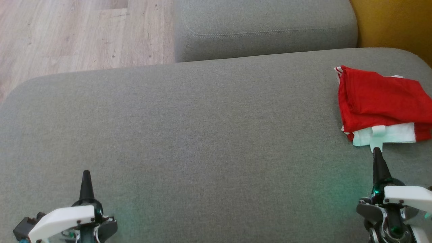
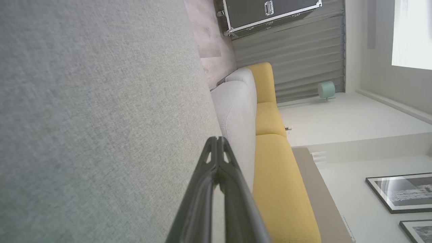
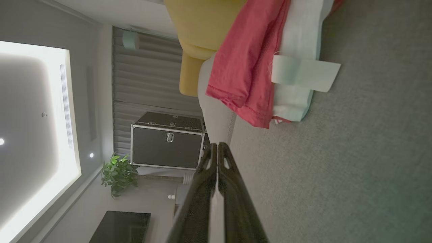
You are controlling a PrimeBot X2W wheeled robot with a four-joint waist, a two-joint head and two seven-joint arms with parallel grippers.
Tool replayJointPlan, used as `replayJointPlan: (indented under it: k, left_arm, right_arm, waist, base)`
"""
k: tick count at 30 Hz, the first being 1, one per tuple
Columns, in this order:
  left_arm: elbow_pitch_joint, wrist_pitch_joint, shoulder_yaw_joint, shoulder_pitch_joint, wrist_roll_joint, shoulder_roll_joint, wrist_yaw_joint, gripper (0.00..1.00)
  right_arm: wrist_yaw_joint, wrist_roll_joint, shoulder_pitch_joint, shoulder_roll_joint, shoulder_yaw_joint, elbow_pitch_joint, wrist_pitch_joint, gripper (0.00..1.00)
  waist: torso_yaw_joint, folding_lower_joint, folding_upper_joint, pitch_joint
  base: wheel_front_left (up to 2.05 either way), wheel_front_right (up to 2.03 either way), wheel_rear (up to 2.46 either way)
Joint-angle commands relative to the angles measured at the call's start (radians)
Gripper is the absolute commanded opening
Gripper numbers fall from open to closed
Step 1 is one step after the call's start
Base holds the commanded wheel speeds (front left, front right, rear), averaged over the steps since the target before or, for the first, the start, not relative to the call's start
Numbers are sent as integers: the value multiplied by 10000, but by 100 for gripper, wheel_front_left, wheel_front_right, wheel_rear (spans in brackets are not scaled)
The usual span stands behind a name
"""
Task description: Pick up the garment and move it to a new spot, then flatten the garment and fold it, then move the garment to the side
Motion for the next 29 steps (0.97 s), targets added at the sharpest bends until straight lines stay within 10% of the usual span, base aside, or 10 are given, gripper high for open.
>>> replayJointPlan:
  k: [1,29]
  left_arm:
    - [-364,75,367,-571,-266,72,-110,0]
    - [-417,562,644,-719,-2074,83,-247,0]
  right_arm:
    - [60,310,-574,-48,131,-428,110,0]
    - [69,2133,-657,-53,-39,-543,587,0]
  waist:
    - [0,0,0,2]
    - [-4,0,0,35]
  base:
    - [0,0,0]
    - [0,0,0]
